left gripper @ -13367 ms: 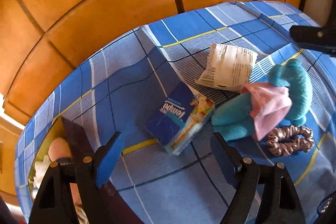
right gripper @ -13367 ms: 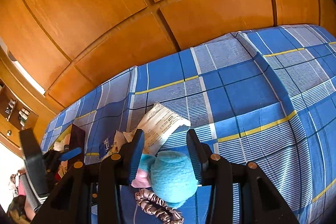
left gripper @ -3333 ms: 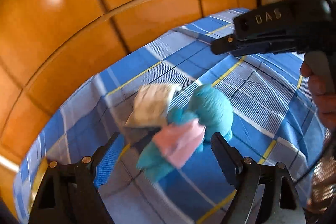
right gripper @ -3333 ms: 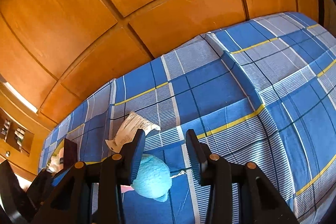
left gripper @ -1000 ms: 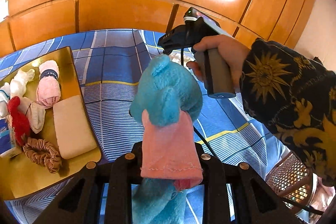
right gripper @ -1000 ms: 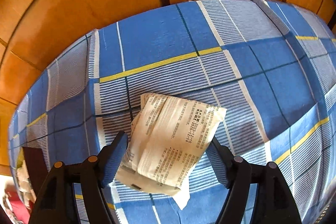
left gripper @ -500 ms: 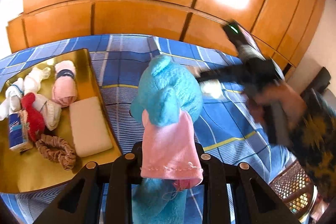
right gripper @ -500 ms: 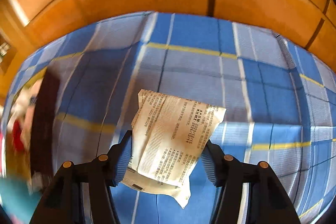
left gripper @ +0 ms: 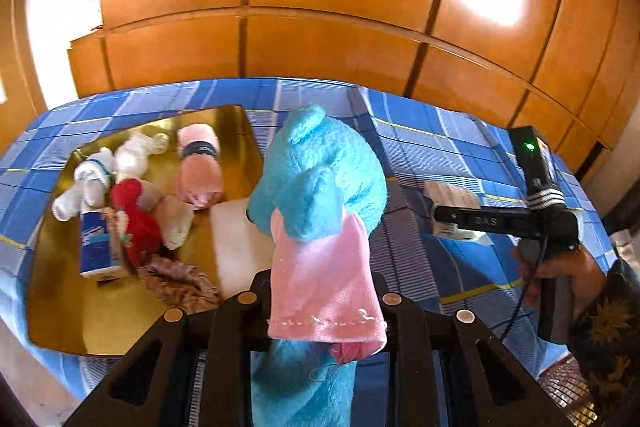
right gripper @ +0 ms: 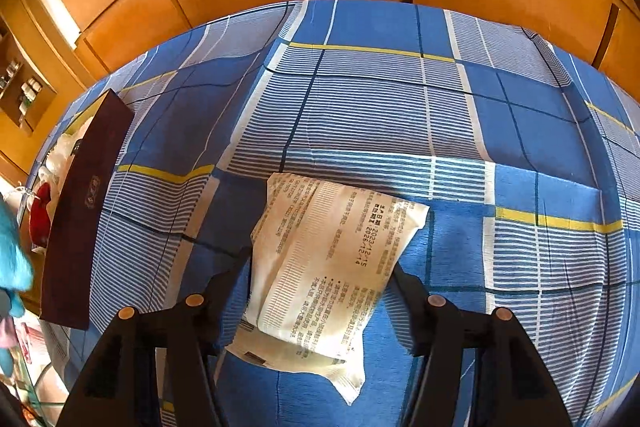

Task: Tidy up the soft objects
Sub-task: 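Carry the teal plush into the gold tray and open the left gripper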

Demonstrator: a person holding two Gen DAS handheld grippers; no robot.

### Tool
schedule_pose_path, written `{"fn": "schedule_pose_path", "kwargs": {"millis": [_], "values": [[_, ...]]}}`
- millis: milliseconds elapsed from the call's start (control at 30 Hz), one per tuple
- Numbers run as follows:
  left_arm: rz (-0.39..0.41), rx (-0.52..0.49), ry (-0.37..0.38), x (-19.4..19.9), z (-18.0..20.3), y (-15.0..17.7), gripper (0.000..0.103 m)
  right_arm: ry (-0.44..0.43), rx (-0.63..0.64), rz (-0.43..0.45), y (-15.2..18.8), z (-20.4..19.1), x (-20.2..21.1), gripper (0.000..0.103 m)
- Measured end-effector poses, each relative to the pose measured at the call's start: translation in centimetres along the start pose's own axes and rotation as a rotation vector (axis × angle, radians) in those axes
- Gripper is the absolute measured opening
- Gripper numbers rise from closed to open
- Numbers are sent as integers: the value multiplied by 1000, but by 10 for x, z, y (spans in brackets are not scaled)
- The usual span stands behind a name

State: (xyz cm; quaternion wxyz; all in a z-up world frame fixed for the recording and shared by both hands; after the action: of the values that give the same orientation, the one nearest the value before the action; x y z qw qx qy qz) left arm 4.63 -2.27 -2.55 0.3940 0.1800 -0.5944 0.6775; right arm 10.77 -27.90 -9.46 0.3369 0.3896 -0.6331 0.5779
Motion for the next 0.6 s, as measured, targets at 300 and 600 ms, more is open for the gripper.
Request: {"fn": "schedule_pose_path", "kwargs": {"millis": [300, 600], "values": [[17, 18, -72, 4, -12, -3, 25, 60, 66, 12, 1, -11, -6, 66], [33, 49, -118, 10, -29, -4, 25, 79, 97, 17, 2, -12, -4, 66]]}}
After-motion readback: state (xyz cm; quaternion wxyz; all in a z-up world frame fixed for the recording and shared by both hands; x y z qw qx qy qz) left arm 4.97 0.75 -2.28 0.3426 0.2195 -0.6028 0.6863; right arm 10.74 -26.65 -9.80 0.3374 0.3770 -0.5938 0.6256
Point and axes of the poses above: each gripper's, at about its wrist camera, not at the fingertips, and x roughly against the way its jaws point, z to its right, y to its underside, the point moved 4 cm from there along -x, roughly the way its jaws point, and after that the axes turned 8 degrees about x, right-handed, at the moved point
